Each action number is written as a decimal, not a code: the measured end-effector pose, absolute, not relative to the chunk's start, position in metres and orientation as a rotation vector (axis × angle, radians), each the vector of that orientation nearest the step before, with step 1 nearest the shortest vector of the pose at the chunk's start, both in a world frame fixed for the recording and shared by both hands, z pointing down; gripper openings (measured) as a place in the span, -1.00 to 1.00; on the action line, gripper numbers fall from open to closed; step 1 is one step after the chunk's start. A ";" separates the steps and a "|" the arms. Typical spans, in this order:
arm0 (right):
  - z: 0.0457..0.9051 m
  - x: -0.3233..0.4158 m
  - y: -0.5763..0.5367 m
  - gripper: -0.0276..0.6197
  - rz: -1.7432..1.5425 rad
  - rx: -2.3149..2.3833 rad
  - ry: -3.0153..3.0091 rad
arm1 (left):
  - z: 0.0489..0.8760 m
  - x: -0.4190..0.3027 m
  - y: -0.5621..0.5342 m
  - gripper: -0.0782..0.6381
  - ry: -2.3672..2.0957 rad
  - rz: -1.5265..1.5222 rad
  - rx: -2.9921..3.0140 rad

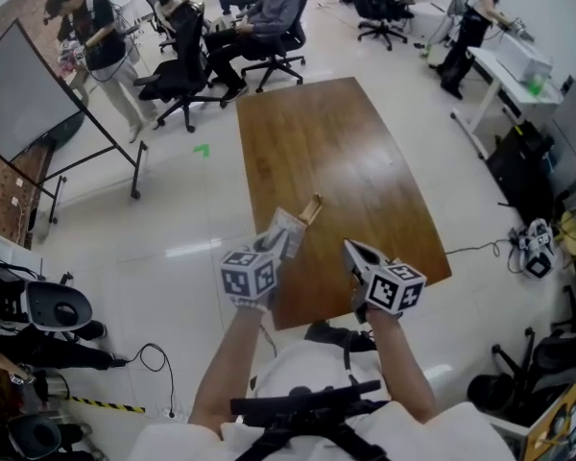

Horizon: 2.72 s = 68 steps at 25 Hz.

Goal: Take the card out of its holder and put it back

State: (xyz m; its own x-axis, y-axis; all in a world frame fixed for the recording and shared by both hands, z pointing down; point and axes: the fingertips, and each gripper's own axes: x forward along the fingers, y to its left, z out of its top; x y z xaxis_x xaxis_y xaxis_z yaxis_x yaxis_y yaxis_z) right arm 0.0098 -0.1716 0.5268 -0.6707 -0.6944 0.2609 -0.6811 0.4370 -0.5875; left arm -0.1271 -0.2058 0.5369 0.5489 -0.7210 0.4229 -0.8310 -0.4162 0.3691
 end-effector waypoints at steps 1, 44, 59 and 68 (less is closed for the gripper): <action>0.528 0.012 -0.178 -0.90 -1.067 -1.265 2.647 | 0.538 -0.124 -0.215 -0.74 -1.245 0.286 2.247; 0.598 0.043 -0.298 -0.90 -1.234 -1.254 2.580 | 0.635 -0.078 -0.358 -0.74 -1.117 0.565 2.259; 0.602 0.046 -0.295 -0.90 -1.257 -1.263 2.551 | 0.639 -0.078 -0.359 -0.74 -1.094 0.599 2.267; 0.602 0.045 -0.297 -0.90 -1.266 -1.268 2.534 | 0.643 -0.077 -0.359 -0.74 -1.081 0.630 2.263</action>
